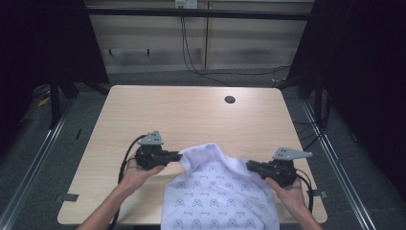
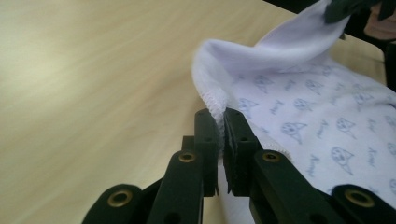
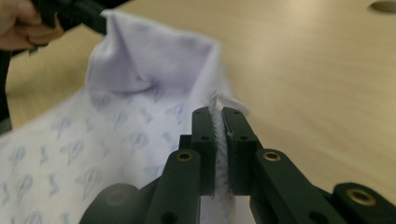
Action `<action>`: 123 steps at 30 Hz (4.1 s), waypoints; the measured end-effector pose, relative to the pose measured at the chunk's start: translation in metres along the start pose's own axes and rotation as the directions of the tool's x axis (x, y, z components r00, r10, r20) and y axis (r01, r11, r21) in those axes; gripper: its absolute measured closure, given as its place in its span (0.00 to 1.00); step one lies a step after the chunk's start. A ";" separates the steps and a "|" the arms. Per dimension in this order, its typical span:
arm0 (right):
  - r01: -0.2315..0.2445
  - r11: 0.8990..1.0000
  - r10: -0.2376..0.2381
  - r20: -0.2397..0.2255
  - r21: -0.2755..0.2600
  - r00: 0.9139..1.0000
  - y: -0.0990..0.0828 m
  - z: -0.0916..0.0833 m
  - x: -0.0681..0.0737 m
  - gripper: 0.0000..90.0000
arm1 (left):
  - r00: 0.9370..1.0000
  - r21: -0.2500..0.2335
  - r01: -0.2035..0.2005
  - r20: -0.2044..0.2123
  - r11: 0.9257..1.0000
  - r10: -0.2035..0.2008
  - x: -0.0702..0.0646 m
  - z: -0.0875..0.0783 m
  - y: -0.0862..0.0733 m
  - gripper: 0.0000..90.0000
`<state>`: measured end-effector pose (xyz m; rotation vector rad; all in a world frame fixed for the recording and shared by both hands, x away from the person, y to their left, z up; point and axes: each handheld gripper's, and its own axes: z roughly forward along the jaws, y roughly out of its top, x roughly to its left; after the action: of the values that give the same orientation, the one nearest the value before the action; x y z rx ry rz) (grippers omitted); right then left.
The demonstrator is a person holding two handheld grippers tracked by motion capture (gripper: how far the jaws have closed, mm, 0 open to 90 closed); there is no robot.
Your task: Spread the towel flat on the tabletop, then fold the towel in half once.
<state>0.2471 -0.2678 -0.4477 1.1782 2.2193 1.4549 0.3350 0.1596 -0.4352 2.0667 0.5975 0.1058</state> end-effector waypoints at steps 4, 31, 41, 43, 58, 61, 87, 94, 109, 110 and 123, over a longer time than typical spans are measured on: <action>-0.049 0.992 0.052 0.018 -0.112 0.999 0.029 -0.017 -0.018 0.93 | 0.998 -0.079 0.024 -0.049 0.997 -0.028 0.019 -0.027 0.012 0.95; -0.068 0.996 0.083 0.261 -0.065 0.962 0.076 0.036 -0.109 0.59 | 0.948 -0.164 0.198 -0.219 0.966 -0.232 0.096 -0.025 0.028 0.68; -0.038 0.997 0.032 0.076 0.072 0.997 0.012 0.016 -0.068 0.61 | 0.988 -0.015 0.141 -0.055 0.990 -0.141 0.040 0.001 -0.027 0.75; -0.033 0.995 0.029 0.044 0.093 0.999 0.001 0.015 -0.057 0.62 | 0.992 0.000 0.122 -0.014 0.993 -0.122 0.029 0.006 -0.035 0.79; 0.037 0.968 -0.057 0.075 0.248 0.996 -0.026 0.045 -0.047 0.62 | 0.999 0.140 0.045 -0.029 0.989 -0.042 0.020 0.046 -0.050 0.80; 0.028 0.967 -0.050 0.082 0.254 0.995 -0.026 0.046 -0.049 0.63 | 0.999 0.156 0.029 -0.030 0.987 -0.025 0.018 0.045 -0.050 0.98; 0.048 0.924 -0.036 -0.037 0.378 0.999 -0.054 0.000 0.015 0.82 | 0.997 0.217 -0.018 0.077 0.976 0.002 -0.040 0.009 -0.078 0.99; 0.064 0.928 -0.049 -0.049 0.368 0.998 -0.059 -0.007 0.033 0.66 | 0.994 0.205 0.029 0.098 0.978 -0.050 -0.045 -0.008 -0.084 0.90; -0.007 0.983 -0.027 0.178 0.183 0.984 0.009 0.049 -0.082 0.61 | 0.993 0.012 0.095 -0.072 0.995 -0.094 0.025 0.003 -0.033 0.88; -0.013 0.985 -0.018 0.178 0.174 0.984 0.012 0.053 -0.089 0.60 | 0.991 0.009 0.113 -0.077 0.994 -0.112 0.030 0.006 -0.032 0.88; -0.020 0.968 -0.034 0.207 0.252 0.978 0.007 0.082 -0.109 0.52 | 0.959 0.039 0.219 -0.195 0.975 -0.207 0.080 0.036 -0.031 0.67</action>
<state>0.3689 -0.2916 -0.5048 1.3294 2.3039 1.0104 0.4045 0.1804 -0.4929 2.0496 0.9479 0.1626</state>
